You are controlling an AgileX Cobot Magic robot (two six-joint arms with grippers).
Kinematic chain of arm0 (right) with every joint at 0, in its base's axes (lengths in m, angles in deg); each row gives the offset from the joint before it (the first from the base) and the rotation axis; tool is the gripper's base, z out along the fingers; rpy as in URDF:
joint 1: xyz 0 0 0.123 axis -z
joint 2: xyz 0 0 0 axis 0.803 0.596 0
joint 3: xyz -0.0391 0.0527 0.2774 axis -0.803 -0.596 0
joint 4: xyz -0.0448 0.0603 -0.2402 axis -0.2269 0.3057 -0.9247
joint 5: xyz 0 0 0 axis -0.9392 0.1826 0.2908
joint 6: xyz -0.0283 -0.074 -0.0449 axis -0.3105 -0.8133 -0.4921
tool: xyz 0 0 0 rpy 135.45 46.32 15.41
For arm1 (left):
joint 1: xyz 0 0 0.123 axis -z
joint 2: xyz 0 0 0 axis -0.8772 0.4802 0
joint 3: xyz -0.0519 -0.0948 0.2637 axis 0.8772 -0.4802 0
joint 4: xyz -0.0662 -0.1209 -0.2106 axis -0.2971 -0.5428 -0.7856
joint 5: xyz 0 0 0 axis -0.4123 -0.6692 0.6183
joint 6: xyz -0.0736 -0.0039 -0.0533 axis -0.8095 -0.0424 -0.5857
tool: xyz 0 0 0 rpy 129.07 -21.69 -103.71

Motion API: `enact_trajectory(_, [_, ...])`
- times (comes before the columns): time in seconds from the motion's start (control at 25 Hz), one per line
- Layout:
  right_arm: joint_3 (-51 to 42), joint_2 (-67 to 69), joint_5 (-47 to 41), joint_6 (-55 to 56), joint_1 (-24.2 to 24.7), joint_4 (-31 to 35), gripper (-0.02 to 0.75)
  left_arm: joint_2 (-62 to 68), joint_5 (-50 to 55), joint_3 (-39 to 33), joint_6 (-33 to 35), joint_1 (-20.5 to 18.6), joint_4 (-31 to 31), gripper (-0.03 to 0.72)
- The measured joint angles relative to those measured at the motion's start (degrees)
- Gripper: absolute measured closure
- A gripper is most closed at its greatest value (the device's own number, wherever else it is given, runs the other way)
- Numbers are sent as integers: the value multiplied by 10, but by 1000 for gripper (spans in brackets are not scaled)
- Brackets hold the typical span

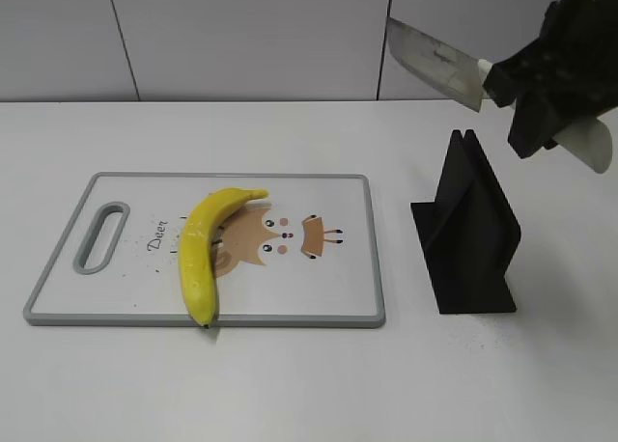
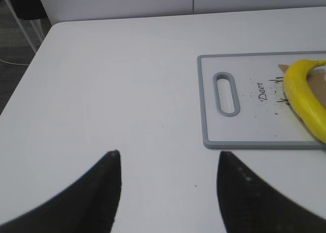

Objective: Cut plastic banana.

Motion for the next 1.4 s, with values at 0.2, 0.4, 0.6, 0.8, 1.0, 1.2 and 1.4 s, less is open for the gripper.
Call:
enact_trajectory(0.2, [10,1,34,-157,0,29,555,0,0,0,0,0,0,168])
enact_trajectory(0.4, [10,14,45,-394,0,120,555,0,0,0,0,0,0,181])
enact_trajectory(0.6, [10,43,63,-569,0,201,555,0,0,0,29,0,-21,180])
enact_trajectory(0.8, [11,73,69,-631,0,204,555,31,-17,12,127,0,-89,180])
enact_trajectory(1.0, [25,98,76,-646,-4,190,555,142,-89,20,207,0,-109,180])
enact_trajectory(1.2, [64,126,61,-659,-21,182,555,297,-122,50,338,9,-162,180])
enact_trajectory(1.4, [116,176,49,-663,-38,174,555,434,-129,126,433,41,-182,182])
